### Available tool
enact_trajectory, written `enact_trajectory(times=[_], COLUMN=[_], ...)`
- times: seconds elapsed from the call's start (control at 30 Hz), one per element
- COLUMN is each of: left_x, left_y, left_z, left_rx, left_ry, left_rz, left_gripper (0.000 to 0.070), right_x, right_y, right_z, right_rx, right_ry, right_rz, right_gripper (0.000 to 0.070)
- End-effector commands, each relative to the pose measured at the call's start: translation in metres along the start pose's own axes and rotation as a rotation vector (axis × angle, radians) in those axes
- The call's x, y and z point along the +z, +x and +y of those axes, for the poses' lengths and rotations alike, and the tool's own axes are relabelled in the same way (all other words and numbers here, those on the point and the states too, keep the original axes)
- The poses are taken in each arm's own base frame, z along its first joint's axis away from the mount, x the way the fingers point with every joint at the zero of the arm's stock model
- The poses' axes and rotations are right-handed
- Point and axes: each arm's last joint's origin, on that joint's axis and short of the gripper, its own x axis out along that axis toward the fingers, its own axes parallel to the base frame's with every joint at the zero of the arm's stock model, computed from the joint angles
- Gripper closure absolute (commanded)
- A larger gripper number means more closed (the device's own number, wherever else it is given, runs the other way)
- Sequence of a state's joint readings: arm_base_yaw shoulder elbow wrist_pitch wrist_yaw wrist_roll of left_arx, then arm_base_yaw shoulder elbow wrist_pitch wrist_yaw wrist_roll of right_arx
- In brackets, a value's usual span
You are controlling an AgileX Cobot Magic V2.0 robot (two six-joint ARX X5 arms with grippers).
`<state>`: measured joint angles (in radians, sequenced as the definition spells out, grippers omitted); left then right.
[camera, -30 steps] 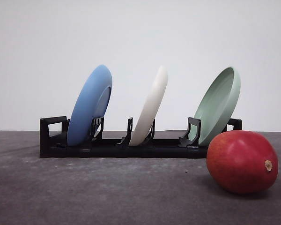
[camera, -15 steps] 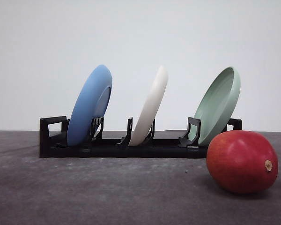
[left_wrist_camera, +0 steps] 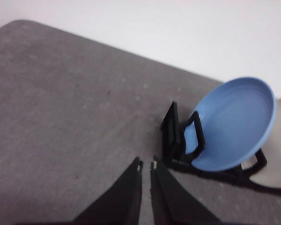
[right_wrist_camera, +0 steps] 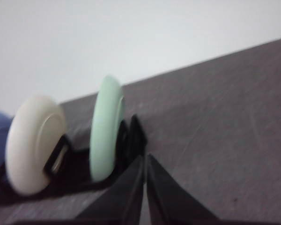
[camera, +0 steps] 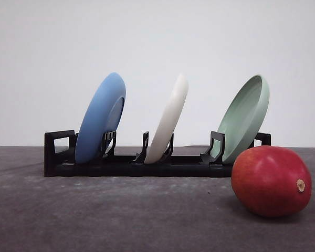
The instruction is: Place pomegranate in white plate
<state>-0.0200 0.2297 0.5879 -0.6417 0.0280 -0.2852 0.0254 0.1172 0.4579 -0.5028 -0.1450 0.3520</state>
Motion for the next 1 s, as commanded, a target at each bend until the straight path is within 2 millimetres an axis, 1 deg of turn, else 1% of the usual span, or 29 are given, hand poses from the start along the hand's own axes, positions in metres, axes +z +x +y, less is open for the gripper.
enact_trajectory(times=[0.0, 0.17, 0.3, 0.43, 0.5, 0.6, 0.73, 0.8, 0.97], left_x=[0.008, 0.02, 0.024, 0.025, 0.026, 0.027, 0.032, 0.034, 0.039], left_y=[-0.002, 0.008, 0.024, 0.04, 0.046, 0.052, 0.051, 0.049, 0.047], left_z=[-0.003, -0.008, -0.011, -0.016, -0.021, -0.032, -0.047, -0.053, -0.061], left_rx=[-0.002, -0.037, -0.1, -0.168, -0.205, -0.288, -0.416, -0.46, -0.516], left_ry=[0.054, 0.102, 0.105, 0.136, 0.165, 0.255, 0.451, 0.509, 0.543], left_rz=[0.039, 0.212, 0.323, 0.383, 0.384, 0.363, 0.315, 0.281, 0.222], left_gripper=[0.0688, 0.0688, 0.0688, 0.0688, 0.0688, 0.0688, 0.0688, 0.0688, 0.0686], right_x=[0.005, 0.008, 0.005, 0.003, 0.003, 0.002, 0.001, 0.001, 0.001], right_y=[0.0, 0.011, 0.023, 0.03, 0.031, 0.031, 0.031, 0.031, 0.031], right_z=[0.003, 0.004, 0.003, 0.004, 0.006, 0.011, 0.015, 0.016, 0.017], right_rx=[0.024, 0.057, 0.089, 0.114, 0.134, 0.189, 0.239, 0.256, 0.267], right_ry=[-0.042, -0.085, -0.101, -0.171, -0.222, -0.271, -0.293, -0.305, -0.309], right_rz=[0.033, 0.14, 0.221, 0.264, 0.267, 0.261, 0.264, 0.266, 0.265], right_gripper=[0.0694, 0.0694, 0.0694, 0.0694, 0.0694, 0.0694, 0.0694, 0.0694, 0.0694])
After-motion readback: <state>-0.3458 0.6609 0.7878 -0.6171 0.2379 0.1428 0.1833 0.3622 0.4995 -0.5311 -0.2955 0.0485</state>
